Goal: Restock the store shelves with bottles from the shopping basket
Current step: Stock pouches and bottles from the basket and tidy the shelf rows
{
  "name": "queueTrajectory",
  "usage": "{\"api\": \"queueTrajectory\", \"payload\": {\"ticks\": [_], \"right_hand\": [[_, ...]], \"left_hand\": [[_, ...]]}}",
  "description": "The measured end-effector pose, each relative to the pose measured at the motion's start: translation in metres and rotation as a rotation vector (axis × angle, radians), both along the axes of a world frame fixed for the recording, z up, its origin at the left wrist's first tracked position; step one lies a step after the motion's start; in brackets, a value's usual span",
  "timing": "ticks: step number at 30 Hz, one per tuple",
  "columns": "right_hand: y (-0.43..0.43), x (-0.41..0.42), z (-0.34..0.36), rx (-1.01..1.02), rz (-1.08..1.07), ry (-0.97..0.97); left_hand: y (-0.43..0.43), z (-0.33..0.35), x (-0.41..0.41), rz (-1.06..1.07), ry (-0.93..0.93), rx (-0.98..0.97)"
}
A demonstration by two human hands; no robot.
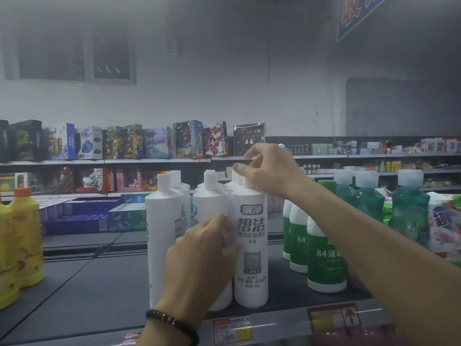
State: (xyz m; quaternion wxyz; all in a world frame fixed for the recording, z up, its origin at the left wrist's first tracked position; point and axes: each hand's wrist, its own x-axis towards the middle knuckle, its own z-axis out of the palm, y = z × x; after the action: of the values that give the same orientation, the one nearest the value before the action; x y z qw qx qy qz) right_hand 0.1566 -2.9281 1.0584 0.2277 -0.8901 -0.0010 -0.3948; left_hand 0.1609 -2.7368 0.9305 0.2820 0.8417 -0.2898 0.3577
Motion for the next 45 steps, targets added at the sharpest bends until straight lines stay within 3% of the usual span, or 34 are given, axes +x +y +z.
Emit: {"api": "queueTrajectory", "payload": {"ticks": [3, 8, 13, 23, 28, 34, 45], "right_hand": [[0.015, 0.006, 0.009, -0.067, 0.013, -0.053], [0.046, 0.022, 0.016, -0.173, 0.073, 0.074], [0.058, 0.037, 0.015, -0.282, -0.006, 0.122], [0.057, 0.032, 0.019, -0.233, 0.144, 0.193], [0.048, 0.028, 0.022, -0.233, 0.201, 0.244], [0.046, 0.03, 0.021, -0.337, 0.102, 0.189], [0.046, 0.033, 0.024, -0.286, 0.14, 0.222]], "left_hand": [[0.016, 0.006, 0.001, 0.018, -0.019, 0.024], [0.032, 0.008, 0.002, 0.053, 0.006, 0.059], [0.042, 0.007, 0.006, 0.083, 0.049, 0.049], [0.047, -0.002, 0.014, 0.112, 0.127, 0.018], [0.046, -0.006, 0.013, 0.117, 0.25, 0.111], [0.04, -0.01, 0.015, 0.143, 0.33, 0.175], [0.037, -0.016, 0.025, 0.148, 0.334, 0.175]]}}
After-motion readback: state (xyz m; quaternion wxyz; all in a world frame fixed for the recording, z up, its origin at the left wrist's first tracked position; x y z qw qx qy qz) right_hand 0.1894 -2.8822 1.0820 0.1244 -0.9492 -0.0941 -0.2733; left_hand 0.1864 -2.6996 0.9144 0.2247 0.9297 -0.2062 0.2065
